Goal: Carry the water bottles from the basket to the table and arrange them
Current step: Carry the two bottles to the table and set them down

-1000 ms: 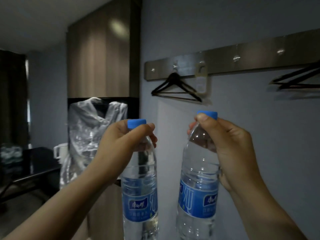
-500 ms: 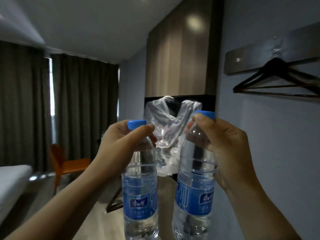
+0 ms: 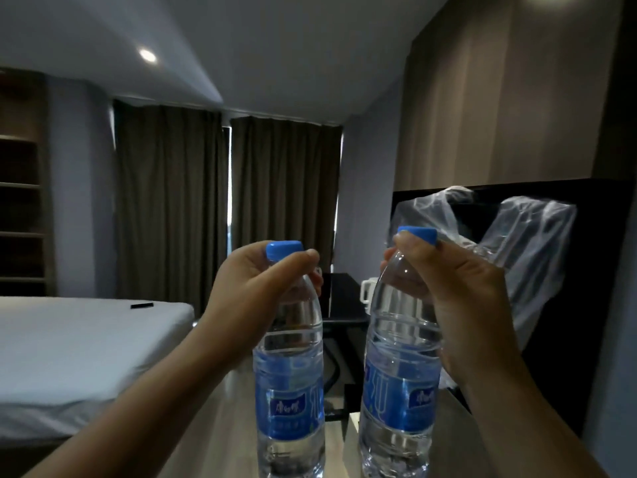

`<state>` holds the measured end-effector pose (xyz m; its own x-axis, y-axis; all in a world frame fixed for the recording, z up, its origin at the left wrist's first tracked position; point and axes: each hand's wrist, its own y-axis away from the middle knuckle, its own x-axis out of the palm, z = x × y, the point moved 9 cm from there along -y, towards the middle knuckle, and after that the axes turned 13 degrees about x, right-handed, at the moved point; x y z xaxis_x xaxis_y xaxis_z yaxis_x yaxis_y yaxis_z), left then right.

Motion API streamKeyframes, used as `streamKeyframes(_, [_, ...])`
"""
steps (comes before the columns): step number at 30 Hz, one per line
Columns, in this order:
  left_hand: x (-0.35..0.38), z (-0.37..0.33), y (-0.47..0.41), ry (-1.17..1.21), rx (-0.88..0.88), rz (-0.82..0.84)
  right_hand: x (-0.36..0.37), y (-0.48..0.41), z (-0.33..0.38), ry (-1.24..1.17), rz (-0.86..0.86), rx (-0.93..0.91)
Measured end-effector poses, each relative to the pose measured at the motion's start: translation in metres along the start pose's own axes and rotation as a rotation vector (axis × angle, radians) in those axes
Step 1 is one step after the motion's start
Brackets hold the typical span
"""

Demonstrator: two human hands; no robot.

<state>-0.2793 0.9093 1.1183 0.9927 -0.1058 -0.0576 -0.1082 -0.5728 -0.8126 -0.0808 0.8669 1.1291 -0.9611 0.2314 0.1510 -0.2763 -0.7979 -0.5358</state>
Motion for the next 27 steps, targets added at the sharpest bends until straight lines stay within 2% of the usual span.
streamKeyframes(8, [-0.074, 0.088, -0.054, -0.036, 0.022, -0.034, 0.081, -0.072, -0.067, -0.052, 0.024, -0.006])
streamKeyframes(15, [-0.137, 0.160, -0.114, -0.031, 0.022, -0.051, 0.148, -0.139, -0.116, -0.092, -0.028, -0.017])
streamKeyframes(27, [-0.165, 0.296, -0.181, -0.070, -0.022, -0.053, 0.191, -0.251, -0.218, -0.141, -0.012, 0.037])
